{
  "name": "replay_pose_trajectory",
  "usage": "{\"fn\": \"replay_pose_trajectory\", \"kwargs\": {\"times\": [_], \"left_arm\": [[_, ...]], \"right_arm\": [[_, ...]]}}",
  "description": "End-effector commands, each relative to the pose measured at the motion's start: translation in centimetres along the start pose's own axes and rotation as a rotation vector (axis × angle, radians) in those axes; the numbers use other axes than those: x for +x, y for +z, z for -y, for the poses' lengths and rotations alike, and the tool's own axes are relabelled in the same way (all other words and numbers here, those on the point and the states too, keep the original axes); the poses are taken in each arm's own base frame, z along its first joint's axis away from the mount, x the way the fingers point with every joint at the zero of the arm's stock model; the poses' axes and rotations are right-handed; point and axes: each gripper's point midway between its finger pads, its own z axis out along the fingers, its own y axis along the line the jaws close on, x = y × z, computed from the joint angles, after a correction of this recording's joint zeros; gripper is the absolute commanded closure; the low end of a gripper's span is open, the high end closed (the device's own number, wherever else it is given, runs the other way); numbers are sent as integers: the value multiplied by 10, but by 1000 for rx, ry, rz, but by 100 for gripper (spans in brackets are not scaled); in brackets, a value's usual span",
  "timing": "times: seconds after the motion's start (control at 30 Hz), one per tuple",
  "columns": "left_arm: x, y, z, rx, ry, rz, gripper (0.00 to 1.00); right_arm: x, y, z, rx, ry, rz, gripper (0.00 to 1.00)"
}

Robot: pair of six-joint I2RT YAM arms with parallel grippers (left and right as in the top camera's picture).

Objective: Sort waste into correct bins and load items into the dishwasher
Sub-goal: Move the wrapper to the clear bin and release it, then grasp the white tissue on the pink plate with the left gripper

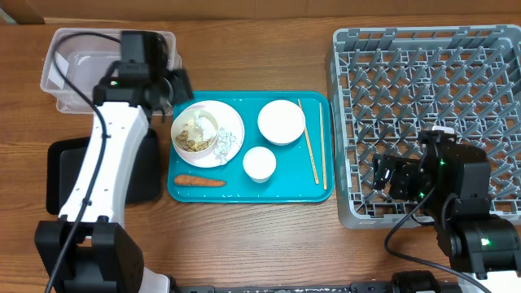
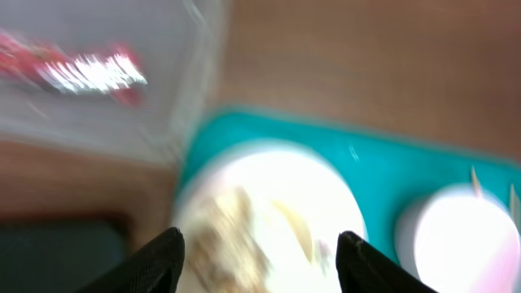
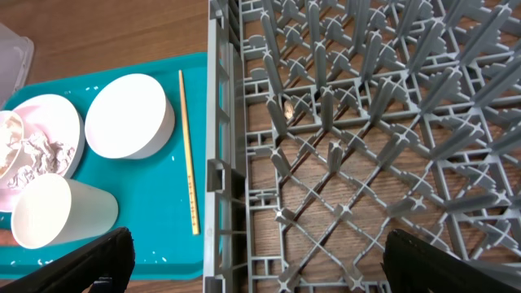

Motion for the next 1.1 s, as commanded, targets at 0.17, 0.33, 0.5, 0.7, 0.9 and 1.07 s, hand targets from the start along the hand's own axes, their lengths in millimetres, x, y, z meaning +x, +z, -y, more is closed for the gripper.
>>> {"fn": "replay_pose_trajectory", "kwargs": {"times": [0.17, 0.33, 0.5, 0.7, 0.9, 1.07], "left_arm": [[96, 38, 27, 16, 46, -316, 41], [106, 61, 18, -48, 3, -344, 38], [116, 83, 14, -72, -39, -383, 42], [112, 86, 16, -65, -38, -365, 85], [107, 80, 18, -64, -38, -362, 96], [87, 64, 26, -55, -36, -339, 96]], "right_arm": [[-11, -8, -4, -12, 1, 38, 0], [-9, -8, -3, -10, 2, 29, 0], [-6, -8, -2, -7, 4, 17, 0], [-6, -8, -2, -7, 4, 16, 0], [-6, -8, -2, -7, 4, 15, 0], [-4, -8, -2, -4, 5, 7, 0]]}}
